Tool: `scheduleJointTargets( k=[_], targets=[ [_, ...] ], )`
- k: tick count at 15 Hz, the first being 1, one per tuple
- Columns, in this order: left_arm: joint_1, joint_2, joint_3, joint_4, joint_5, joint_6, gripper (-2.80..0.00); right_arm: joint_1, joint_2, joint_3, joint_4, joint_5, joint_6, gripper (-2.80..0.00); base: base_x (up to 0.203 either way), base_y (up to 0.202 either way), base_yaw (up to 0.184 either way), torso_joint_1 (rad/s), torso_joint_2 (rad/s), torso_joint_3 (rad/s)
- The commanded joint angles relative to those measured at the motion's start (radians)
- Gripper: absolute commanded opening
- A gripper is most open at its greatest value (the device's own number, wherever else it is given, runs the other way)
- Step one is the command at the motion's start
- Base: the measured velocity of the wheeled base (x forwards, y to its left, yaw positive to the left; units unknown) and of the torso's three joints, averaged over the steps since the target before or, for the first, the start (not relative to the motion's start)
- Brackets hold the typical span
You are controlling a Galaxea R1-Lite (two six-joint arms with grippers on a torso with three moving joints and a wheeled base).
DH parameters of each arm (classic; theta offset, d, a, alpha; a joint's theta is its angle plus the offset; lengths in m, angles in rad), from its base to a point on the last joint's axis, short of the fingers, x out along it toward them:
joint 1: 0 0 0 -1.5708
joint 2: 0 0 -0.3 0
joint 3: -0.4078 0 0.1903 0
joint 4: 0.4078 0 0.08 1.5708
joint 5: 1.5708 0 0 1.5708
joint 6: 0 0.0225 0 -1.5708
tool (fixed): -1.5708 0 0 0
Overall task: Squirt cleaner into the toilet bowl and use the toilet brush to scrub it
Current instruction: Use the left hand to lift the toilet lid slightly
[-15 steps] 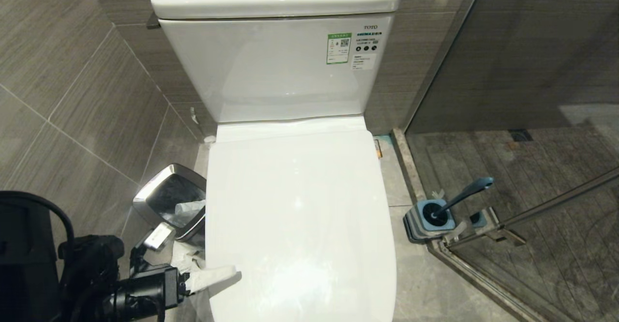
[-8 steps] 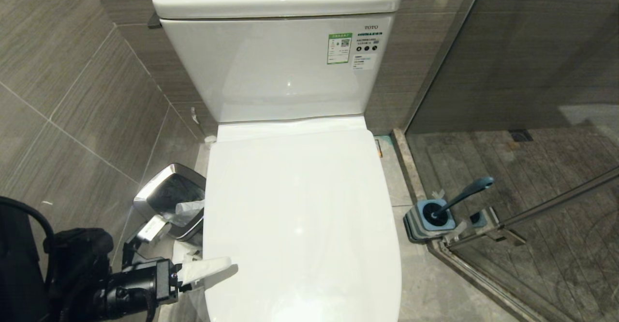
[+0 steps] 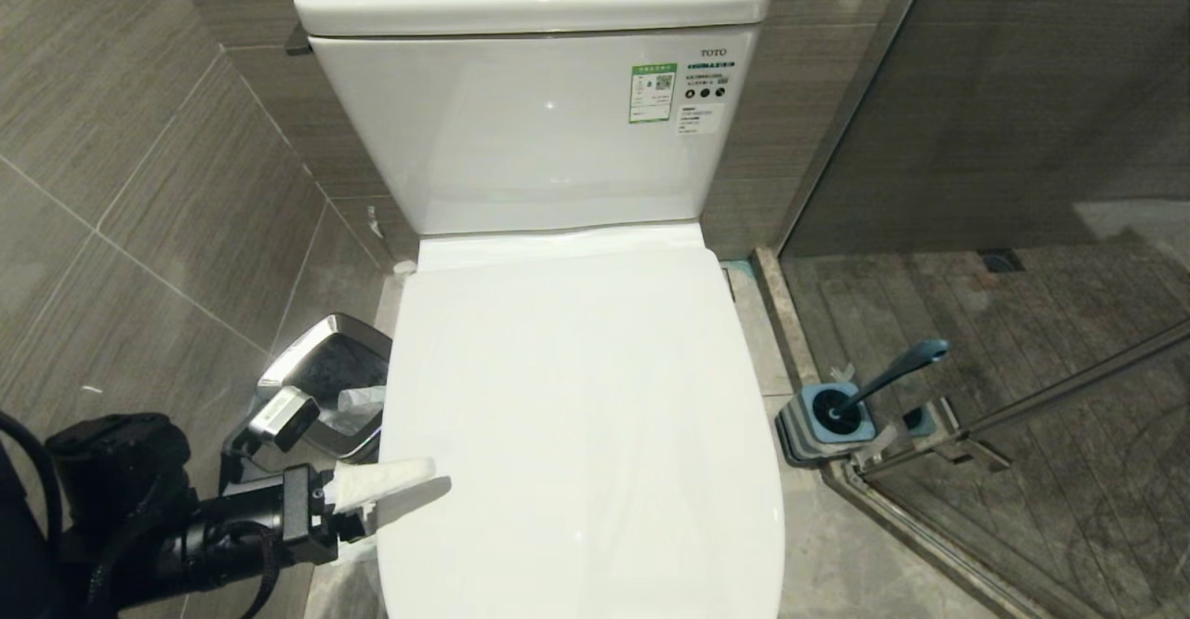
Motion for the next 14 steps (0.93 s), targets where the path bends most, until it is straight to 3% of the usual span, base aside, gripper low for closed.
scheduleJointTargets(
  k=[1, 8, 14],
  targets=[
    [0.000, -0.093, -0.027, -0.011, -0.005, -0.097, 0.00, 0.000, 0.002, 0.000, 0.000, 0.000, -0.001, -2.80, 0.000, 0.000, 0.000, 0.000, 0.00, 0.000],
    [-0.001, -0.272, -0.050, -0.011, -0.018, -0.302, 0.00, 0.000, 0.002, 0.000, 0.000, 0.000, -0.001, -2.80, 0.000, 0.000, 0.000, 0.000, 0.00, 0.000],
    [-0.026, -0.453, -0.060, -0.011, -0.037, -0.515, 0.00, 0.000, 0.002, 0.000, 0.000, 0.000, -0.001, -2.80, 0.000, 0.000, 0.000, 0.000, 0.00, 0.000]
  ],
)
